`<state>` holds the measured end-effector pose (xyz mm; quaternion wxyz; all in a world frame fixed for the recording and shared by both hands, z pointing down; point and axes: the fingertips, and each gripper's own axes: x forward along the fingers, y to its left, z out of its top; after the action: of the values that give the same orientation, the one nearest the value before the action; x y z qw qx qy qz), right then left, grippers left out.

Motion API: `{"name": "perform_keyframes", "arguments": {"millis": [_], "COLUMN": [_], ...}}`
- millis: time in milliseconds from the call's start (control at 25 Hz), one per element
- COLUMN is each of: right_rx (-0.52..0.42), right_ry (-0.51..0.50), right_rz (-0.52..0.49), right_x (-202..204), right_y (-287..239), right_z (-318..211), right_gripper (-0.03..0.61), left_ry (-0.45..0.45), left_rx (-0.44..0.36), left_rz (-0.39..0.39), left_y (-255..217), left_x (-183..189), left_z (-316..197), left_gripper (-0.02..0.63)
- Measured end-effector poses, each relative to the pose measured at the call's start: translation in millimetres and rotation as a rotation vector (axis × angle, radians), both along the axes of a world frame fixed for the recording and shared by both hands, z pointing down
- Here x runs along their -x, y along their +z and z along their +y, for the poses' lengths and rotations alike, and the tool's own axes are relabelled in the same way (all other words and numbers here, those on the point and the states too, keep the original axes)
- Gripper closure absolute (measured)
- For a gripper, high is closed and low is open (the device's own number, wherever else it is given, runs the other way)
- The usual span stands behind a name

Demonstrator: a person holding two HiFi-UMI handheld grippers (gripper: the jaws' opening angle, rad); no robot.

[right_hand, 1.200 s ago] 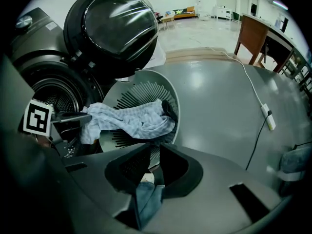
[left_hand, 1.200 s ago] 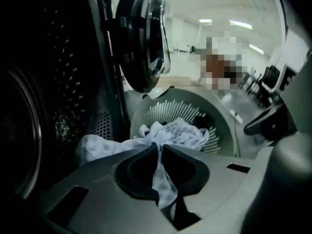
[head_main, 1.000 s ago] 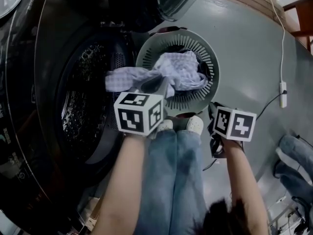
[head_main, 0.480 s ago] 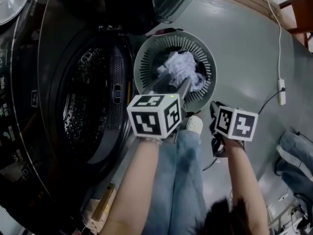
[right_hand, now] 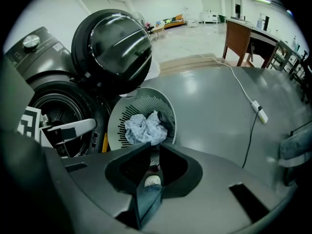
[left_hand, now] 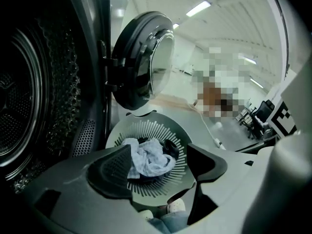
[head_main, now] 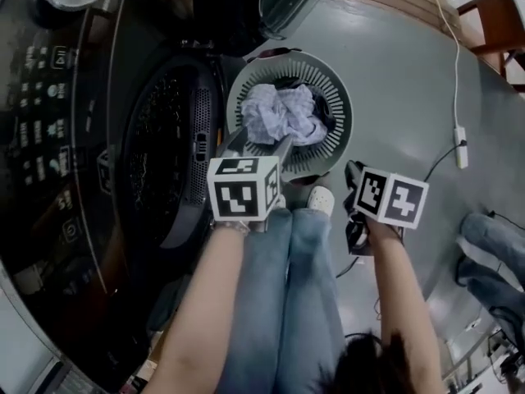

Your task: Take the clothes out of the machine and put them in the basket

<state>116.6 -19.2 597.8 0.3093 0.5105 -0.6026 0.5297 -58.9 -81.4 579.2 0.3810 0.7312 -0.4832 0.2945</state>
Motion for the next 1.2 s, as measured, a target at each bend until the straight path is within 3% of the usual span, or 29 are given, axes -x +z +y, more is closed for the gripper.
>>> {"name": "perform_keyframes", "arguments": {"millis": [320,640,840,1200], "right_rx": [-0.059,-0.083,-0.118,-0.225], "right_ry": [-0.146,-0.142,-0.201,-0.149], "right_rz": [0.035,-0.009,0.01,0.058], "right_x": [20,29,35,25], "right_y": [-78,-161,-216,-306], "right_z": [13,29,42,43], "right_gripper": [0.531,0.533,0.534,0.534], "left_ry": [-0.006,0.036,0.04,0.08], "left_rx": [0.007,-0.002,-0.045,-0.122], "left_rz": [0.023,-0.028,-0.006,0.014], "left_y": [-67,-148,-206,-299], "left_x": [7,10,16,20], "left_z": [21,42,52,72], "left_gripper": [0.298,0.347,0.364,0.364]}}
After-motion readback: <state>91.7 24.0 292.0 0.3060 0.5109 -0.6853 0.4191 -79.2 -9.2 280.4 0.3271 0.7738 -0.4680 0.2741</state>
